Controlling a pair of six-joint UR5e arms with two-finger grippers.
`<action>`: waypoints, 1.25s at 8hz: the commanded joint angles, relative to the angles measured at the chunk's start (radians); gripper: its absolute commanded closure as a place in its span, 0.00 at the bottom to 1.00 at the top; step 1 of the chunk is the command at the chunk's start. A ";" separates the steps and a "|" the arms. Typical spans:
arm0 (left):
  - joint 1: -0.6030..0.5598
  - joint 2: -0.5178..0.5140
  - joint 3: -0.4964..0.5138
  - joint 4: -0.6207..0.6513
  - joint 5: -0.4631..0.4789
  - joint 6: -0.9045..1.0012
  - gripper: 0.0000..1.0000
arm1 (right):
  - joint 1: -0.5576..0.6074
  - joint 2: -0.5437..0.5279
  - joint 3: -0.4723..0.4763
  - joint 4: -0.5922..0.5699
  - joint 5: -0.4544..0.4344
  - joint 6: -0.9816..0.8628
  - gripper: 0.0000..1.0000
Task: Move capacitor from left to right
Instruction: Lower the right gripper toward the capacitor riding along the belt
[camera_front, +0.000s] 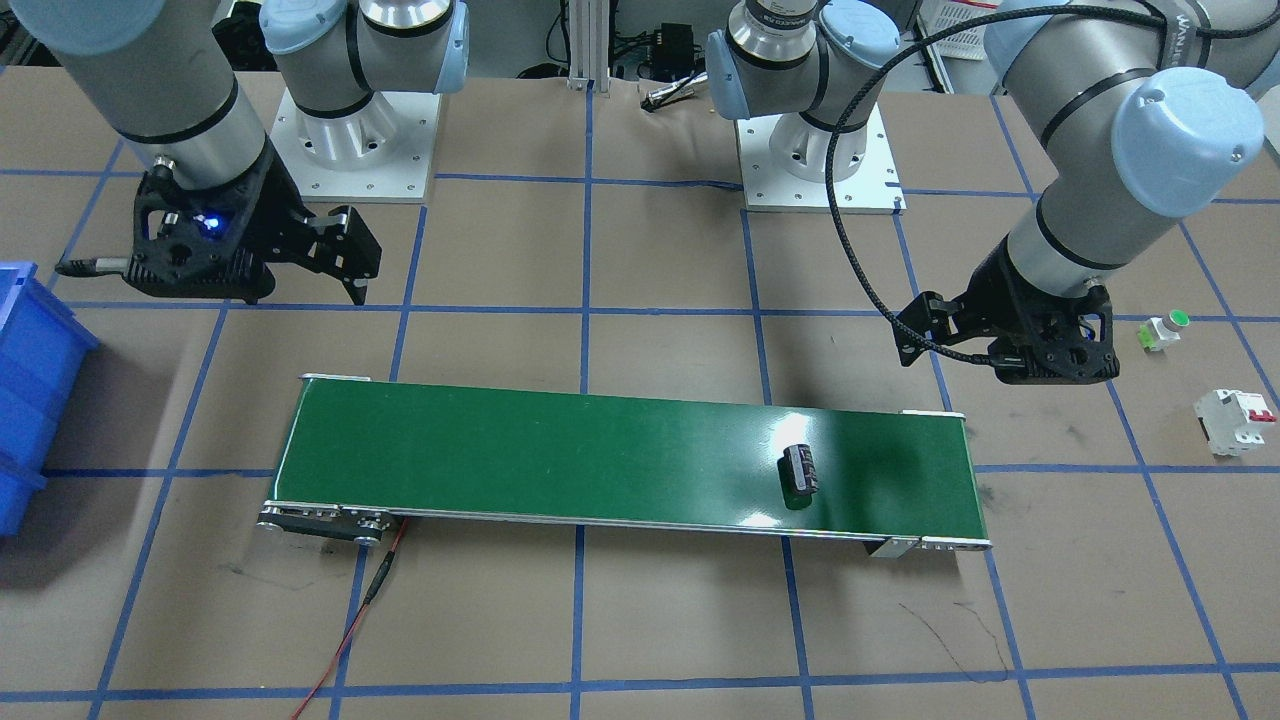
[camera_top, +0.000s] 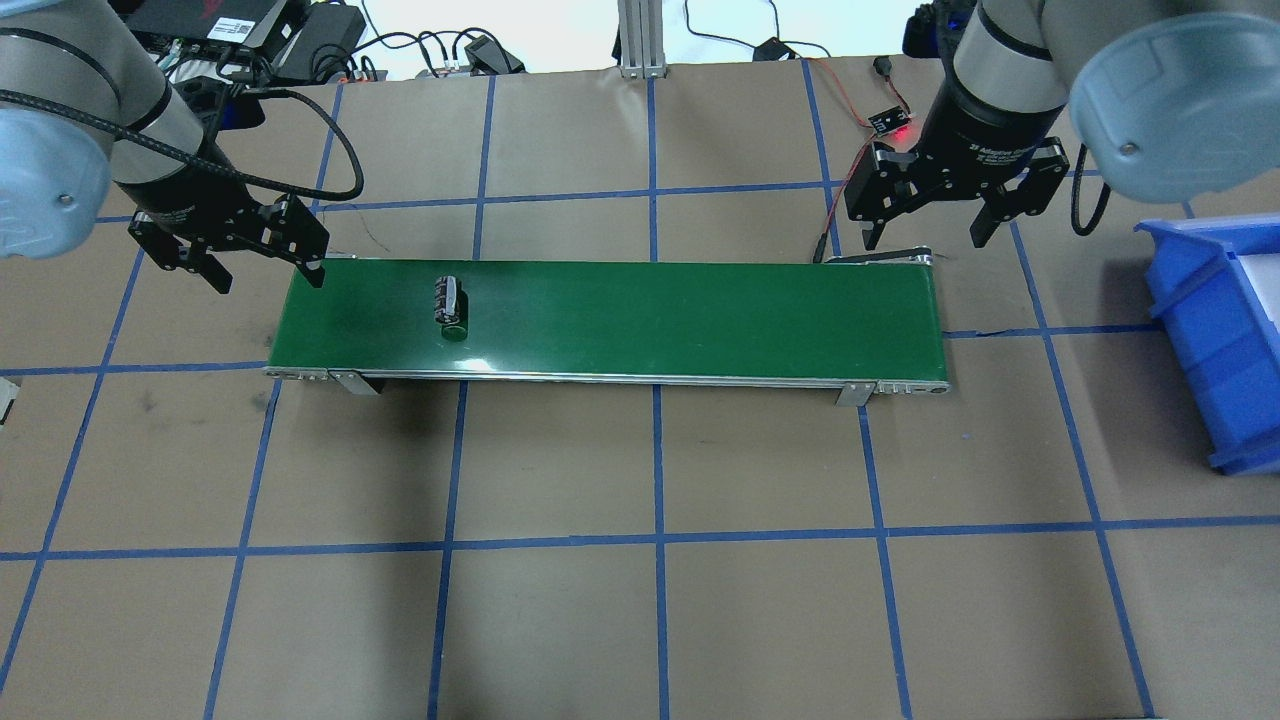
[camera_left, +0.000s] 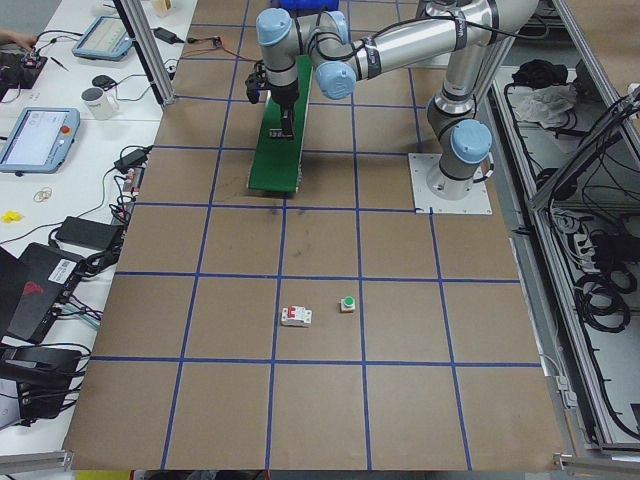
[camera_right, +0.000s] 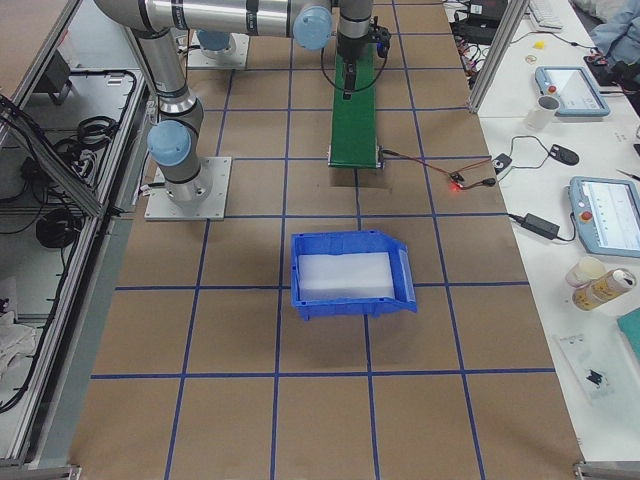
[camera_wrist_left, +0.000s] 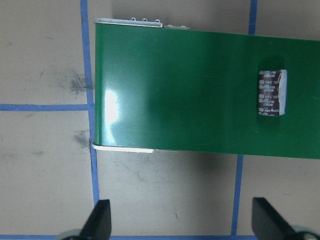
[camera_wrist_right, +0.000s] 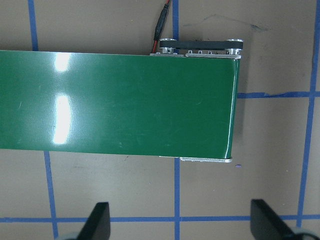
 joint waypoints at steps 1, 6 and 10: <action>0.002 0.005 0.000 0.000 0.001 0.002 0.00 | -0.002 0.066 0.002 -0.023 0.008 0.012 0.00; 0.002 0.025 -0.011 -0.069 0.003 0.002 0.00 | -0.001 0.157 0.020 -0.183 -0.003 0.010 0.00; 0.003 0.011 -0.002 -0.050 0.001 0.005 0.00 | -0.001 0.190 0.055 -0.238 -0.011 -0.014 0.00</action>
